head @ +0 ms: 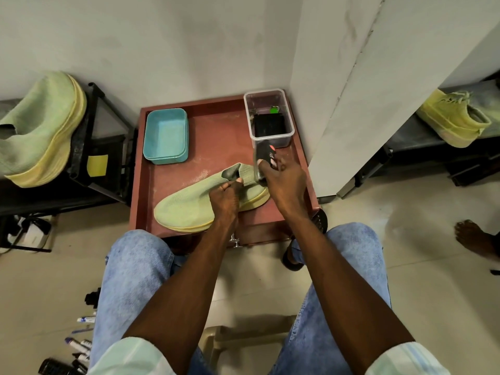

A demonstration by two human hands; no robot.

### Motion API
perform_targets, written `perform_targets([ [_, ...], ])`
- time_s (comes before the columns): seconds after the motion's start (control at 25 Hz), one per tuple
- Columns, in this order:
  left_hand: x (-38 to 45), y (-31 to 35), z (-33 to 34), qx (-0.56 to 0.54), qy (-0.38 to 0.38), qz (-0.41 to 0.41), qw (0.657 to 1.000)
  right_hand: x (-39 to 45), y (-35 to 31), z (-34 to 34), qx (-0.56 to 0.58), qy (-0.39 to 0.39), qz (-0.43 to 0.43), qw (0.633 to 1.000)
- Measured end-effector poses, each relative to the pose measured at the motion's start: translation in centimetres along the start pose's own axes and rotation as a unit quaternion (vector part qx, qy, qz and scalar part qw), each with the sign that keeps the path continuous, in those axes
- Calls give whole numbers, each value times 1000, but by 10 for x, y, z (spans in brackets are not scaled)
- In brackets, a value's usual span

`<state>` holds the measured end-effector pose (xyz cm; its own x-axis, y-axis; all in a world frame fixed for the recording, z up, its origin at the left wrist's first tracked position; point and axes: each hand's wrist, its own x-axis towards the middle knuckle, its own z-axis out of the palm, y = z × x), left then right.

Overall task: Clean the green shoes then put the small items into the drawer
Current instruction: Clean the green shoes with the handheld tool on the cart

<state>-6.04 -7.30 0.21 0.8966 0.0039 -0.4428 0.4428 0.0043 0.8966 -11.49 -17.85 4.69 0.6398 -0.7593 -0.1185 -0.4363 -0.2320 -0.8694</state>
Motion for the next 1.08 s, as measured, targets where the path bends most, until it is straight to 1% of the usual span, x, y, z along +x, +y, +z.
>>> perform_targets([
  [0.04, 0, -1, 0, -1, 2, -2, 1000, -2, 0, 3, -27, -16, -8, 999],
  [0.12, -2, 0, 0, 4, -3, -8, 1000, 0, 7, 0, -69, 10, 28, 997],
  [0.2, -3, -1, -1, 7, -9, -5, 1000, 5, 8, -6, -47, 46, 49, 997],
  [0.24, -2, -1, -1, 10, -6, -1, 1000, 5, 5, -8, -19, 36, 36, 999],
  [0.28, -1, -2, 0, 7, -6, 0, 1000, 5, 2, -7, -5, 7, 8, 1000],
  [0.32, -1, -2, 0, 3, -6, -1, 1000, 2, 0, -5, -15, -27, -9, 999],
  [0.36, -2, -1, 1, 1, -7, -5, 1000, 1, 1, -2, -42, -44, -11, 998],
  [0.44, -4, 0, -1, 4, -11, -10, 1000, 4, 9, -3, -98, -2, 20, 995],
  [0.48, -3, -1, -1, 0, -12, -9, 1000, 7, 11, -7, -103, 15, 40, 994],
  [0.52, -3, -1, -2, 0, -12, -9, 1000, 8, 11, -9, -71, 12, 52, 996],
  [0.6, -3, -3, -3, 5, -16, -1, 1000, 8, 4, -11, 6, -32, 52, 998],
  [0.68, -5, -6, -4, 21, -26, 24, 999, 7, 3, -10, -22, -56, 36, 998],
  [0.76, -8, -9, -7, 27, -30, 40, 998, 8, 6, -14, -85, -20, 35, 996],
  [0.8, -8, -11, -8, 28, -32, 46, 998, 10, 7, -16, -75, -16, 34, 996],
  [0.88, -8, -14, -7, 42, -33, 58, 997, 10, 2, -16, -2, -56, 28, 998],
  [0.92, -7, -15, -7, 51, -33, 65, 996, 10, -1, -14, 17, -79, 26, 996],
  [0.96, -6, -15, -7, 61, -35, 70, 995, 8, -1, -12, -2, -86, 21, 996],
  [1.0, -7, -14, -8, 67, -38, 74, 994, 8, 0, -10, -37, -77, 16, 996],
  [1.08, -7, -13, -9, 67, -44, 74, 994, 8, 0, -11, -104, -31, -14, 994],
])
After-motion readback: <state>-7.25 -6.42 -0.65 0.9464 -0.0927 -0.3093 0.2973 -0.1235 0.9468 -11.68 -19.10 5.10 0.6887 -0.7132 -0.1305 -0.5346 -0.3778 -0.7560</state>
